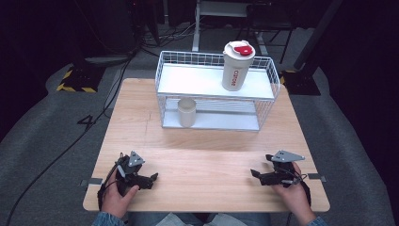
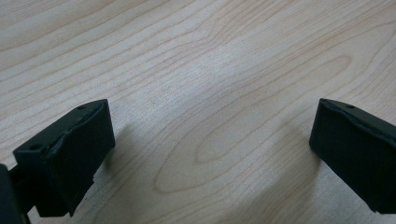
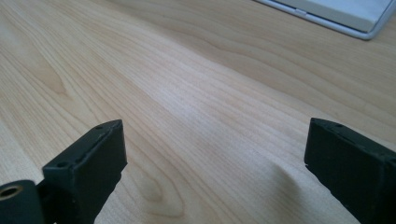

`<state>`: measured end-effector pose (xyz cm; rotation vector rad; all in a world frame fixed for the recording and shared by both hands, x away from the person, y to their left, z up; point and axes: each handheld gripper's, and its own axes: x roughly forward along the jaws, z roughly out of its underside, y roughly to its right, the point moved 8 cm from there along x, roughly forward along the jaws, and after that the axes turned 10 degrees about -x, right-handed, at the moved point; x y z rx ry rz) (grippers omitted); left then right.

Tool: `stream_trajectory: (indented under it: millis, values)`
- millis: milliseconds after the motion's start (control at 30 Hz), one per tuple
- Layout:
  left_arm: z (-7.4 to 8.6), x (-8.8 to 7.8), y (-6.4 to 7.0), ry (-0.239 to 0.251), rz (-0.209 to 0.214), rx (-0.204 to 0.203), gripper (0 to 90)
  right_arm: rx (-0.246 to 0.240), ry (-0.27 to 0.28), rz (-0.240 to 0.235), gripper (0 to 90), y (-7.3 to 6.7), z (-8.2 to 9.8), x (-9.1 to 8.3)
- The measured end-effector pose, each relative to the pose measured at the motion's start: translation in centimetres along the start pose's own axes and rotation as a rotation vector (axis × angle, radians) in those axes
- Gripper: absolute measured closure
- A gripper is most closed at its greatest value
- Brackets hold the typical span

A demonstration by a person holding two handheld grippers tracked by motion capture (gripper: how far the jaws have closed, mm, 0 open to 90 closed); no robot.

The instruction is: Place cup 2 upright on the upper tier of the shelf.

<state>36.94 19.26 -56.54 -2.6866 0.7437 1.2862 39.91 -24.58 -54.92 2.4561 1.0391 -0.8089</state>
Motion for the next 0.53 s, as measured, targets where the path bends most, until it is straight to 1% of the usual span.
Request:
stream_trajectory:
  millis: [67,133,167,200,233,267,300,533]
  values:
    - [-0.03,0.05,0.0,0.005,-0.001,-0.002,0.5,0.007,-0.009,-0.006,5.9,-0.11,0.17,0.13]
    - [-0.05,0.04,-0.05,0.003,-0.005,0.002,0.5,0.011,-0.033,-0.004,6.0,-0.15,0.49,0.31]
    - [-0.05,0.04,-0.05,0.003,-0.005,0.001,0.5,0.012,-0.054,-0.009,7.1,-0.21,0.72,0.45]
    - [-0.06,0.05,-0.06,0.002,-0.005,-0.001,0.4,0.009,-0.071,-0.004,8.3,-0.25,0.86,0.49]
    - [-0.07,0.06,-0.09,0.004,-0.008,-0.006,0.4,0.001,-0.075,0.009,8.5,-0.34,0.86,0.52]
    - [-0.1,0.1,-0.09,0.007,-0.011,-0.016,0.4,-0.014,-0.084,0.019,8.0,-0.45,0.88,0.6]
    - [-0.14,0.12,-0.15,0.009,-0.014,-0.016,0.4,-0.019,-0.091,0.029,7.1,-0.54,0.87,0.67]
    - [-0.18,0.14,-0.19,0.008,-0.018,-0.026,0.5,-0.019,-0.098,0.032,5.0,-0.71,0.91,0.71]
